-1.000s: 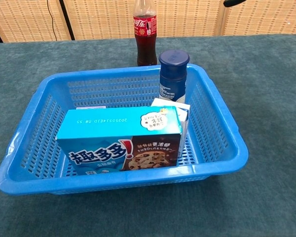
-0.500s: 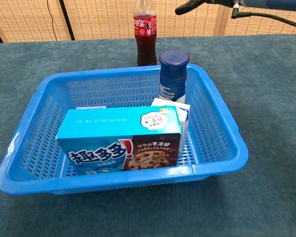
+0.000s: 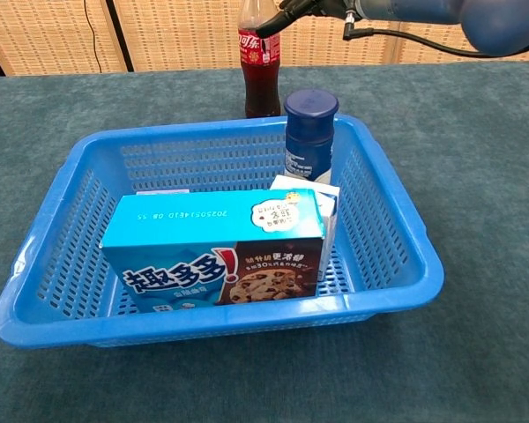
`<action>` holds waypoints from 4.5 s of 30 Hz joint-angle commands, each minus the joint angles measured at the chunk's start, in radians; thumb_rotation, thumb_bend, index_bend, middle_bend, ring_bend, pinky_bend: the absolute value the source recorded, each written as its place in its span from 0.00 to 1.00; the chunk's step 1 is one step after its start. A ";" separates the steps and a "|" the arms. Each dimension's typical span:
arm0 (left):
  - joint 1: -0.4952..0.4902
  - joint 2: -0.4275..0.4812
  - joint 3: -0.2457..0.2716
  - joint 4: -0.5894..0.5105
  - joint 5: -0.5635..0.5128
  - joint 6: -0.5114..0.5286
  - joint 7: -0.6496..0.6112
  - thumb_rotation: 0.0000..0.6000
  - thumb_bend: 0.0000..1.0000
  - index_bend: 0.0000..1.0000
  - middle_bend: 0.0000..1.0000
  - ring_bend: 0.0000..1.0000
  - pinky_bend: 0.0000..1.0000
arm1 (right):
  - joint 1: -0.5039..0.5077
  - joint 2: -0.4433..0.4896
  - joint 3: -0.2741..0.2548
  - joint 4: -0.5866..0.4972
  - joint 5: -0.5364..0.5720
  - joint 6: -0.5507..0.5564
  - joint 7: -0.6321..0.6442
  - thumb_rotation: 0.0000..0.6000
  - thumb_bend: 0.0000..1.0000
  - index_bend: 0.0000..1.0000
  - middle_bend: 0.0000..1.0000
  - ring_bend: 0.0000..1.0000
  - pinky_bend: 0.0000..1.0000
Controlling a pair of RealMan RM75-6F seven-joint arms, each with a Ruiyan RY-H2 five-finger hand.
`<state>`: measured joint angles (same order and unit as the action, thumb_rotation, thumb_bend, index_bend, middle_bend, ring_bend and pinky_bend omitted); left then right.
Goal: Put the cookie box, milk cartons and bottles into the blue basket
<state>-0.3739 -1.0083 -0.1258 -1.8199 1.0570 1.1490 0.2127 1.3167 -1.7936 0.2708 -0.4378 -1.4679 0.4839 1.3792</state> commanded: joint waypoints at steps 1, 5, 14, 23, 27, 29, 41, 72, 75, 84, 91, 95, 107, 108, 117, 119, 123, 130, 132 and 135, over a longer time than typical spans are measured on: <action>0.000 0.000 -0.001 0.000 -0.003 0.000 0.000 1.00 0.29 0.00 0.00 0.00 0.00 | 0.029 -0.064 0.022 0.092 0.043 -0.023 -0.023 1.00 0.00 0.03 0.06 0.08 0.20; 0.000 0.000 -0.001 0.002 -0.007 -0.001 -0.002 1.00 0.29 0.00 0.00 0.00 0.00 | 0.032 -0.090 0.041 0.135 0.077 -0.031 -0.059 1.00 0.09 0.36 0.42 0.46 0.61; 0.000 0.006 0.002 -0.002 0.005 -0.006 -0.013 1.00 0.29 0.00 0.00 0.00 0.00 | -0.002 -0.083 0.035 0.114 0.089 0.021 -0.096 1.00 0.45 0.59 0.59 0.63 0.83; 0.007 0.020 0.010 -0.009 0.043 -0.007 -0.043 1.00 0.29 0.00 0.00 0.00 0.00 | -0.075 0.020 0.039 -0.018 0.084 0.193 -0.125 1.00 0.47 0.60 0.60 0.64 0.84; 0.009 0.028 0.013 -0.011 0.061 -0.010 -0.061 1.00 0.29 0.00 0.00 0.00 0.00 | -0.137 0.151 0.039 -0.210 0.078 0.276 -0.180 1.00 0.47 0.60 0.60 0.64 0.84; 0.011 0.032 0.014 -0.012 0.069 -0.010 -0.069 1.00 0.29 0.00 0.00 0.00 0.00 | -0.176 0.227 0.043 -0.334 0.085 0.308 -0.221 1.00 0.47 0.60 0.60 0.64 0.84; 0.023 0.049 0.025 -0.025 0.123 -0.002 -0.106 1.00 0.29 0.00 0.00 0.00 0.00 | -0.380 0.677 0.061 -1.072 0.123 0.400 -0.452 1.00 0.47 0.60 0.60 0.64 0.84; 0.032 0.061 0.034 -0.028 0.178 0.002 -0.145 1.00 0.29 0.00 0.00 0.00 0.00 | -0.385 0.663 0.077 -1.324 0.295 0.292 -0.706 1.00 0.47 0.60 0.60 0.64 0.84; 0.033 0.062 0.033 -0.026 0.178 0.001 -0.149 1.00 0.29 0.00 0.00 0.00 0.00 | -0.377 0.631 0.073 -1.309 0.308 0.279 -0.730 1.00 0.47 0.60 0.60 0.64 0.84; 0.030 0.064 0.033 -0.022 0.178 -0.006 -0.154 1.00 0.29 0.00 0.00 0.00 0.00 | -0.384 0.588 0.053 -1.276 0.286 0.267 -0.774 1.00 0.47 0.60 0.60 0.63 0.84; 0.030 0.065 0.035 -0.026 0.182 -0.007 -0.153 1.00 0.29 0.00 0.00 0.00 0.00 | -0.393 0.559 0.023 -1.212 0.201 0.268 -0.793 1.00 0.47 0.58 0.54 0.50 0.72; 0.031 0.065 0.036 -0.028 0.184 -0.005 -0.152 1.00 0.29 0.00 0.00 0.00 0.00 | -0.399 0.558 -0.004 -1.171 0.101 0.283 -0.777 1.00 0.43 0.47 0.35 0.26 0.41; 0.031 0.065 0.037 -0.028 0.186 -0.006 -0.154 1.00 0.29 0.00 0.00 0.00 0.00 | -0.410 0.591 -0.041 -1.105 -0.024 0.329 -0.668 1.00 0.28 0.00 0.00 0.00 0.02; 0.031 0.065 0.037 -0.028 0.186 -0.007 -0.154 1.00 0.29 0.00 0.00 0.00 0.00 | -0.412 0.602 -0.040 -1.110 -0.029 0.334 -0.661 1.00 0.27 0.00 0.00 0.00 0.00; 0.034 0.066 0.041 -0.033 0.195 -0.002 -0.151 1.00 0.29 0.00 0.00 0.00 0.00 | -0.461 0.763 -0.021 -1.200 -0.036 0.407 -0.703 1.00 0.21 0.00 0.00 0.00 0.00; 0.037 0.068 0.043 -0.035 0.202 0.004 -0.153 1.00 0.29 0.00 0.00 0.00 0.00 | -0.488 0.803 -0.015 -1.210 -0.026 0.446 -0.779 1.00 0.13 0.00 0.00 0.00 0.00; 0.050 0.073 0.048 -0.042 0.218 0.024 -0.157 1.00 0.29 0.00 0.00 0.00 0.00 | -0.555 0.842 -0.006 -1.215 0.019 0.547 -0.936 1.00 0.01 0.00 0.00 0.00 0.00; 0.089 0.078 0.070 -0.056 0.248 0.072 -0.163 1.00 0.29 0.00 0.00 0.00 0.00 | -0.689 0.829 -0.044 -1.205 0.019 0.742 -1.144 1.00 0.00 0.00 0.00 0.00 0.00; 0.107 0.075 0.077 -0.055 0.252 0.096 -0.160 1.00 0.29 0.00 0.00 0.00 0.00 | -0.728 0.821 -0.072 -1.201 -0.013 0.791 -1.190 1.00 0.00 0.00 0.00 0.00 0.00; 0.138 0.066 0.088 -0.052 0.245 0.136 -0.142 1.00 0.29 0.00 0.00 0.00 0.00 | -0.782 0.797 -0.118 -1.188 -0.070 0.859 -1.264 1.00 0.00 0.00 0.00 0.00 0.00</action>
<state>-0.2540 -0.9363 -0.0465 -1.8734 1.3051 1.2651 0.0606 0.5821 -0.9784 0.1930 -1.6368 -1.4934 1.2950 0.1711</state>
